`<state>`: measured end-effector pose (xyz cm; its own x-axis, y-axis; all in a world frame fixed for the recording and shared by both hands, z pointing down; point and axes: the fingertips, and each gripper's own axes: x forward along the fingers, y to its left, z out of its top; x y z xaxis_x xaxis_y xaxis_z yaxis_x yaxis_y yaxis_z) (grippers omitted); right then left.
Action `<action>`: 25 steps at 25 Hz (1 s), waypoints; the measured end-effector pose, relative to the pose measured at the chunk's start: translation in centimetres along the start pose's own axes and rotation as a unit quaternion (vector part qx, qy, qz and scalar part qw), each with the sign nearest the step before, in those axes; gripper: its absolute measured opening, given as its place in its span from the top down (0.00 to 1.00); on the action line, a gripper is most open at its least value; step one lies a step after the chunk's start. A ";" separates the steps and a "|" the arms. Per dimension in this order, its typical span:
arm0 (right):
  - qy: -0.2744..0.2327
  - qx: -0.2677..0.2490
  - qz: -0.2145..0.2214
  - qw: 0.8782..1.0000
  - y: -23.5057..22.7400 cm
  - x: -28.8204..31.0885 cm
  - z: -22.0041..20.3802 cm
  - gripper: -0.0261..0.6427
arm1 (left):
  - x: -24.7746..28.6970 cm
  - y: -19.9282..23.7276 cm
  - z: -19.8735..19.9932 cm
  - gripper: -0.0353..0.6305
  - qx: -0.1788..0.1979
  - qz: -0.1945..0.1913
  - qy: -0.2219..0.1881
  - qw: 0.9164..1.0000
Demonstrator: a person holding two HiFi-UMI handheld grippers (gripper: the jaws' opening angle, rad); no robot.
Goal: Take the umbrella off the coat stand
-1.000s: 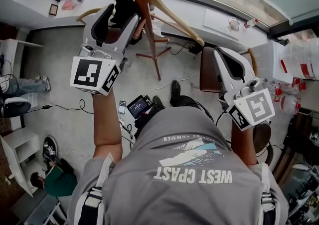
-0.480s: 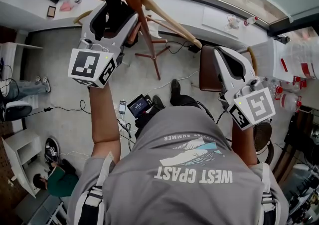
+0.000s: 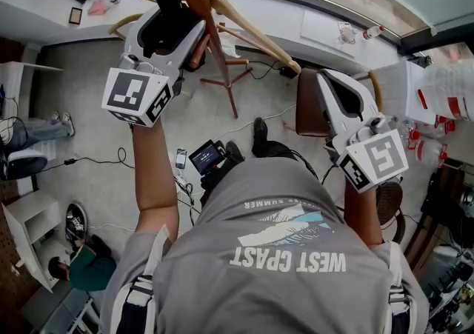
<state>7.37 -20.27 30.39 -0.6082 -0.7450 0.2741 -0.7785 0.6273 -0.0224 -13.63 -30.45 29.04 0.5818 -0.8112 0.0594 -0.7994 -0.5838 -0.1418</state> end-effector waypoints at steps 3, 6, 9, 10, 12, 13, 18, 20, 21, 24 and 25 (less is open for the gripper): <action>0.000 -0.001 -0.001 1.000 0.1 0.0 -0.1 0.96 | -0.3 -0.3 0.0 0.56 0.001 -0.010 -0.001 1.000; 0.001 -0.001 -0.001 1.000 0.1 -0.1 0.1 0.96 | -0.6 -0.4 0.2 0.58 -0.002 -0.013 0.000 1.000; 0.002 -0.001 -0.001 1.000 0.1 0.0 0.3 0.96 | -0.7 -0.5 0.4 0.59 -0.003 -0.013 0.002 1.000; 0.002 -0.001 -0.001 1.000 0.1 0.1 0.4 0.96 | -0.8 -0.5 0.5 0.60 -0.002 -0.012 0.002 1.000; 0.002 -0.002 -0.001 1.000 0.2 0.2 0.3 0.96 | -0.9 -0.4 0.5 0.60 0.001 -0.006 0.003 1.000; 0.002 -0.002 -0.001 1.000 0.2 0.2 0.3 0.96 | -1.1 -0.2 0.4 0.60 0.003 -0.003 0.003 1.000; 0.003 -0.003 0.002 1.000 0.5 0.3 0.5 0.96 | -2.1 0.6 0.8 0.61 0.009 0.014 0.005 1.000; 0.003 -0.004 0.003 1.000 0.7 0.3 0.5 0.96 | -2.7 0.6 1.1 0.61 0.010 0.017 0.002 1.000; 0.003 -0.005 0.004 1.000 0.8 0.4 0.5 0.96 | -2.9 0.5 1.3 0.61 0.010 0.018 -0.001 1.000; 0.002 -0.007 0.007 1.000 1.2 0.4 0.6 0.96 | -3.7 0.5 2.0 0.61 0.012 0.020 -0.009 1.000; 0.002 -0.007 0.008 1.000 1.3 0.4 0.6 0.96 | -4.0 0.5 2.2 0.61 0.013 0.021 -0.012 1.000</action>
<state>5.95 -19.89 29.91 -0.6192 -0.7346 0.2772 -0.7669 0.6417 -0.0124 -16.03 -27.47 26.54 0.5514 -0.8337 0.0294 -0.8194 -0.5479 -0.1684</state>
